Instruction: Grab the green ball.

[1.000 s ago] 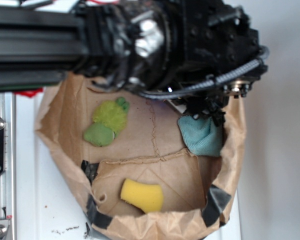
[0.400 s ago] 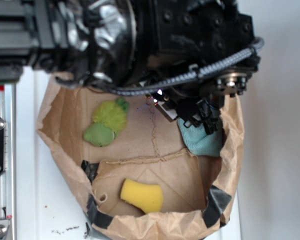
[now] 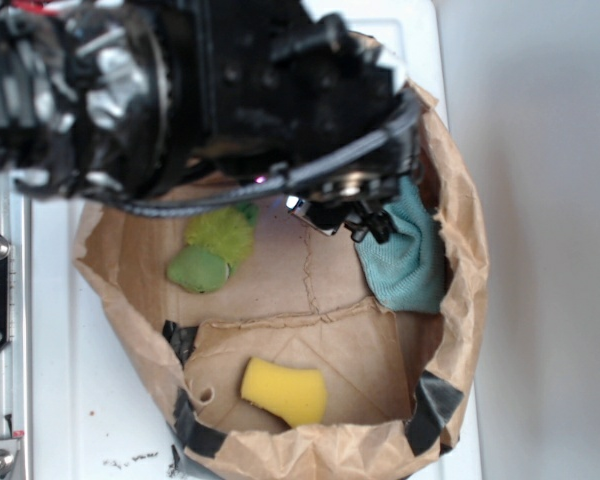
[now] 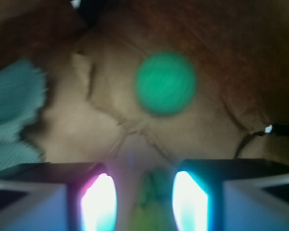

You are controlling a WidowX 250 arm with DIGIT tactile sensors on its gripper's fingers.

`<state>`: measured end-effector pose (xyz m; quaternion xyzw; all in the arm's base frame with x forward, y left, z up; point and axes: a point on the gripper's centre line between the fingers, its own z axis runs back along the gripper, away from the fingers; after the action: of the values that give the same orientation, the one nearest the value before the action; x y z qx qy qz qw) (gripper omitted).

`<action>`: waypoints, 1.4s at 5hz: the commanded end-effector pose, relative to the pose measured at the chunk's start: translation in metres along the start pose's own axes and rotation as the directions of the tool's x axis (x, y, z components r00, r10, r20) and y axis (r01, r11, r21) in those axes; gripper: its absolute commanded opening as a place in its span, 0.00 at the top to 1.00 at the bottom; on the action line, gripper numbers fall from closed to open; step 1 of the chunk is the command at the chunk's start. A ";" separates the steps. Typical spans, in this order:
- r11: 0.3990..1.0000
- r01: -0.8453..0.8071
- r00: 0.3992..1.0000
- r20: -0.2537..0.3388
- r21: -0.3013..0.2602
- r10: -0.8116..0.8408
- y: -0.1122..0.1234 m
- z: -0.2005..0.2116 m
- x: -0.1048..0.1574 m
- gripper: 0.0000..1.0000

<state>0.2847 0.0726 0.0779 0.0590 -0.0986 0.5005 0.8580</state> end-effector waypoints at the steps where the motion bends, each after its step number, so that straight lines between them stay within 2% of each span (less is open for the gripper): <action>1: 0.995 -0.097 0.984 0.151 -0.014 0.098 0.018 0.017 0.027 0.00; 3: 0.978 -0.210 0.959 0.197 0.021 0.202 0.013 -0.002 0.041 0.00; 5: 0.977 -0.201 0.963 0.198 0.067 0.184 0.027 -0.004 0.038 0.00; 6: 0.977 -0.192 0.968 0.184 0.097 0.172 0.039 -0.006 0.036 0.00; 7: 0.981 -0.178 0.975 0.146 0.081 0.165 0.053 0.000 0.034 0.00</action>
<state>0.2656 0.1097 0.0551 0.1355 -0.1125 0.5683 0.8037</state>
